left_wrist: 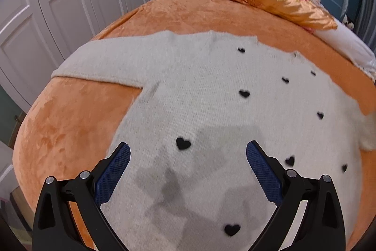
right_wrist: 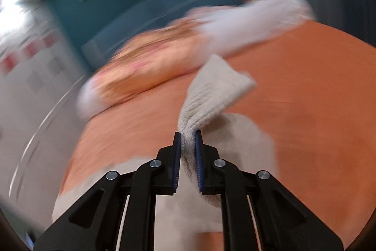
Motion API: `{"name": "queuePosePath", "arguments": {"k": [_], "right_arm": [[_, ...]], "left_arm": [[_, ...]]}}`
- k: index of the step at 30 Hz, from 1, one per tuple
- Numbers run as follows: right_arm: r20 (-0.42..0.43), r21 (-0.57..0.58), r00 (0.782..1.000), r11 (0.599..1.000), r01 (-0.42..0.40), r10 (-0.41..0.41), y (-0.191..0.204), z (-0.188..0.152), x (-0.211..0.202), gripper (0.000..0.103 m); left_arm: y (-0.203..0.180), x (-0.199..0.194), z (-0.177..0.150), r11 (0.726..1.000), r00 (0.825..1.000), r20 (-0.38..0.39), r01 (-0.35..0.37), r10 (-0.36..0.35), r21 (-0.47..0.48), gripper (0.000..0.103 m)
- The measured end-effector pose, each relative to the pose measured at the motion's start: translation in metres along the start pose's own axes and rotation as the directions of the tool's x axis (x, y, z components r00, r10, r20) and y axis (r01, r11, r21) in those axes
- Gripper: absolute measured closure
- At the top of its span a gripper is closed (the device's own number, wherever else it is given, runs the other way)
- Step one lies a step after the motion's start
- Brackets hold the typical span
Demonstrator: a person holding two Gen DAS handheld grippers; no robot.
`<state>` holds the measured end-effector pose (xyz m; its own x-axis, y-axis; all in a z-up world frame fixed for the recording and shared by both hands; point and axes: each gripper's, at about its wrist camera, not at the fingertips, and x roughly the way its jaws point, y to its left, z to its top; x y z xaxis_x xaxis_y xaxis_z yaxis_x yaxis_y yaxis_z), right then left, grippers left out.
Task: Fold small clothes
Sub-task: 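Fold the held sleeve across the sweater body with the right tool while the left tool grasps the sweater side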
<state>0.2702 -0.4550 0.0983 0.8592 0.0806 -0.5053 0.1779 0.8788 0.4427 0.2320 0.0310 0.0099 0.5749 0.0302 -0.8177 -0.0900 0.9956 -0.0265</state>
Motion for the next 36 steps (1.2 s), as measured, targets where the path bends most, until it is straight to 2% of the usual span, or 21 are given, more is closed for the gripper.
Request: {"name": "queuePosePath", "arguments": {"k": [2, 4, 6, 7, 10, 13, 15, 16, 18, 21, 23, 24, 25, 26, 27, 28, 29, 30, 31, 34, 36], "right_arm": [[-0.074, -0.099, 0.991, 0.988, -0.117, 0.110, 0.067, -0.022, 0.029, 0.092], [-0.160, -0.191, 0.974, 0.963, -0.191, 0.161, 0.123, -0.058, 0.060, 0.092], [-0.302, -0.249, 0.935, 0.931, -0.266, 0.186, 0.170, -0.113, 0.103, 0.088], [-0.379, -0.272, 0.909, 0.917, -0.291, 0.176, 0.187, -0.143, 0.122, 0.088], [-0.461, -0.375, 0.884, 0.885, -0.276, 0.080, 0.204, -0.203, 0.139, 0.088], [-0.445, -0.303, 0.887, 0.910, -0.282, 0.126, 0.188, -0.206, 0.111, 0.077], [-0.350, -0.244, 0.927, 0.943, -0.228, 0.134, 0.159, -0.192, 0.076, 0.055], [-0.292, -0.221, 0.951, 0.959, -0.175, 0.106, 0.138, -0.181, 0.056, 0.052], [-0.243, -0.193, 0.970, 0.978, -0.073, 0.024, 0.104, -0.165, 0.036, 0.050], [-0.224, -0.123, 0.968, 0.989, 0.086, -0.112, 0.047, -0.145, 0.027, 0.049], [-0.232, -0.047, 0.958, 0.986, 0.160, -0.167, 0.013, -0.133, 0.030, 0.047], [-0.238, -0.012, 0.955, 0.984, 0.177, -0.175, -0.001, -0.131, 0.034, 0.045], [-0.244, 0.018, 0.954, 0.982, 0.186, -0.176, -0.011, -0.128, 0.037, 0.045], [-0.255, 0.046, 0.951, 0.981, 0.190, -0.172, -0.023, -0.124, 0.048, 0.045], [-0.272, 0.054, 0.946, 0.979, 0.197, -0.175, -0.026, -0.126, 0.058, 0.045], [-0.296, 0.051, 0.937, 0.976, 0.210, -0.187, -0.023, -0.127, 0.070, 0.045], [-0.328, 0.039, 0.927, 0.977, 0.208, -0.184, -0.028, -0.129, 0.083, 0.054], [-0.352, 0.014, 0.919, 0.981, 0.195, -0.177, -0.024, -0.129, 0.093, 0.075], [-0.343, -0.017, 0.919, 0.980, 0.200, -0.193, -0.018, -0.124, 0.096, 0.088], [-0.147, 0.032, 0.986, 0.996, 0.081, -0.076, 0.004, -0.102, 0.054, 0.094], [-0.003, 0.055, 1.000, 0.998, 0.000, 0.000, 0.011, -0.094, 0.026, 0.094]], "left_arm": [[0.000, -0.002, 0.007, 1.000, 1.000, 0.011, 0.018, -0.018, -0.015, 0.006], [0.001, -0.004, 0.016, 0.999, 0.999, 0.026, 0.043, -0.043, -0.030, 0.006], [0.000, -0.001, 0.025, 0.996, 0.997, 0.029, 0.074, -0.073, -0.040, 0.006], [-0.001, 0.002, 0.029, 0.995, 0.996, 0.019, 0.093, -0.092, -0.042, 0.006], [-0.003, 0.021, 0.040, 0.984, 0.986, -0.028, 0.159, -0.161, -0.077, 0.006], [-0.005, 0.045, 0.049, 0.964, 0.969, -0.066, 0.230, -0.240, -0.132, 0.006], [-0.010, 0.064, 0.052, 0.952, 0.957, -0.093, 0.258, -0.276, -0.163, 0.006], [-0.014, 0.073, 0.052, 0.948, 0.951, -0.110, 0.270, -0.290, -0.168, 0.006], [-0.022, 0.095, 0.050, 0.944, 0.939, -0.162, 0.271, -0.302, -0.189, 0.006], [-0.026, 0.117, 0.046, 0.918, 0.920, -0.187, 0.287, -0.344, -0.275, 0.008], [-0.027, 0.118, 0.049, 0.918, 0.933, -0.160, 0.269, -0.324, -0.291, 0.020], [-0.029, 0.117, 0.053, 0.921, 0.936, -0.147, 0.273, -0.321, -0.279, 0.037], [-0.031, 0.118, 0.057, 0.922, 0.934, -0.144, 0.280, -0.326, -0.267, 0.068], [-0.033, 0.120, 0.062, 0.919, 0.926, -0.150, 0.302, -0.346, -0.255, 0.084], [-0.034, 0.120, 0.068, 0.917, 0.923, -0.149, 0.312, -0.354, -0.248, 0.095], [-0.034, 0.117, 0.074, 0.915, 0.923, -0.129, 0.328, -0.364, -0.236, 0.095], [-0.034, 0.112, 0.082, 0.916, 0.925, -0.100, 0.340, -0.367, -0.214, 0.096], [-0.035, 0.102, 0.092, 0.920, 0.929, -0.061, 0.350, -0.365, -0.176, 0.097], [-0.036, 0.094, 0.103, 0.923, 0.932, -0.023, 0.355, -0.362, -0.147, 0.097], [-0.032, 0.064, 0.132, 0.926, 0.928, 0.111, 0.366, -0.355, -0.093, 0.097], [-0.023, 0.053, 0.140, 0.934, 0.927, 0.181, 0.348, -0.329, -0.083, 0.097]]}}
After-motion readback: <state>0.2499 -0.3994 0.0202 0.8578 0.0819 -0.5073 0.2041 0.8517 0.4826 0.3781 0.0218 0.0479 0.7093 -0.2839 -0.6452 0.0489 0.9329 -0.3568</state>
